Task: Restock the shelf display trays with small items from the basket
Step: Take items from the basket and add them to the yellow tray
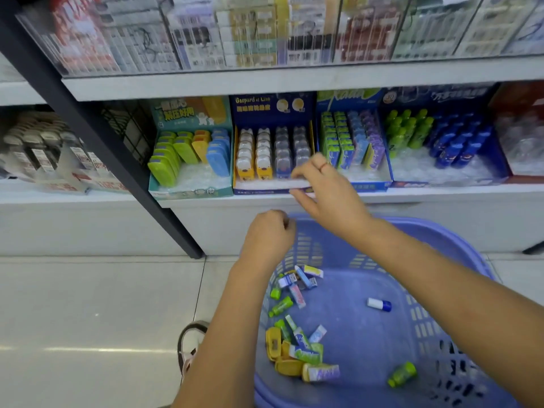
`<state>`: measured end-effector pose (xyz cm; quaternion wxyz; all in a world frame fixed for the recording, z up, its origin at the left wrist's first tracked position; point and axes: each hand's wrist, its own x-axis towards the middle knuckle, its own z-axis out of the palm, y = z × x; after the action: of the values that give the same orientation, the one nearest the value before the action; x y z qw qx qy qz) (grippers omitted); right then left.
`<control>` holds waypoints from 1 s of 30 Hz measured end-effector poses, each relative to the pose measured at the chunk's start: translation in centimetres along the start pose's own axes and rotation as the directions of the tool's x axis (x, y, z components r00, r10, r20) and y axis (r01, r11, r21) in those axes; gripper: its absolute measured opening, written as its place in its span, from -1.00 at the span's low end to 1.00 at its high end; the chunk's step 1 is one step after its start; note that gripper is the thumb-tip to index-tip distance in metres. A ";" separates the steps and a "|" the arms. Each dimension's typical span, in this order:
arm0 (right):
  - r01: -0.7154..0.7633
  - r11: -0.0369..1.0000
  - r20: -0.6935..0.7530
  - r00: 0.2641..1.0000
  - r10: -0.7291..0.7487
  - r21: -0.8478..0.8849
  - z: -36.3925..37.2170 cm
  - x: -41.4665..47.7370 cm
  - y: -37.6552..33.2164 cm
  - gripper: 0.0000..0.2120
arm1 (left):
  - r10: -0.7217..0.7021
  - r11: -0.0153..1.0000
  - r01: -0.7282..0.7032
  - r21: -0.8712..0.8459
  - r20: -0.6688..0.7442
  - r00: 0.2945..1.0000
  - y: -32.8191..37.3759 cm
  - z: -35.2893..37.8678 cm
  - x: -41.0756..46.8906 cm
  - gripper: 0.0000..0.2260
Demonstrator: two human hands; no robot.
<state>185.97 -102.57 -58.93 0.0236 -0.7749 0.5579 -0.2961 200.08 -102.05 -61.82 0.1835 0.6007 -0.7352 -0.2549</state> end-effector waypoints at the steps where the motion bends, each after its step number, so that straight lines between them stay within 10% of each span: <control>1: -0.047 0.999 0.059 0.997 0.046 0.023 1.1 -2.1 0.7 -0.79 | -0.036 0.998 0.029 0.061 0.118 0.992 -0.4 1.1 -0.1 -0.77; 5: -0.326 0.934 0.595 0.725 0.347 -0.148 6.4 -8.7 4.8 -0.72 | -0.197 0.957 0.079 0.279 0.425 0.883 -2.9 6.6 -1.1 -0.81; 8: -0.353 0.908 0.736 0.549 0.395 -0.224 10.1 -12.4 7.1 -0.64 | -0.276 0.941 0.117 0.319 0.517 0.810 -5.2 10.5 -2.1 -0.75; 19: -0.295 0.951 0.660 0.696 0.283 -0.097 18.8 -16.5 8.0 -0.71 | -0.360 0.902 0.215 0.376 0.376 0.854 -8.9 16.7 -2.9 -0.57; 30: -0.359 0.895 0.826 0.393 0.403 -0.266 14.2 -14.9 8.9 -0.72 | -0.399 0.892 0.187 0.411 0.526 0.751 -7.9 16.2 -1.6 -0.73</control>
<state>182.30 -96.97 -80.39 0.3497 -0.6682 0.6371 0.1594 197.28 -99.16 -79.45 -0.2048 0.6205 -0.6818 -0.3288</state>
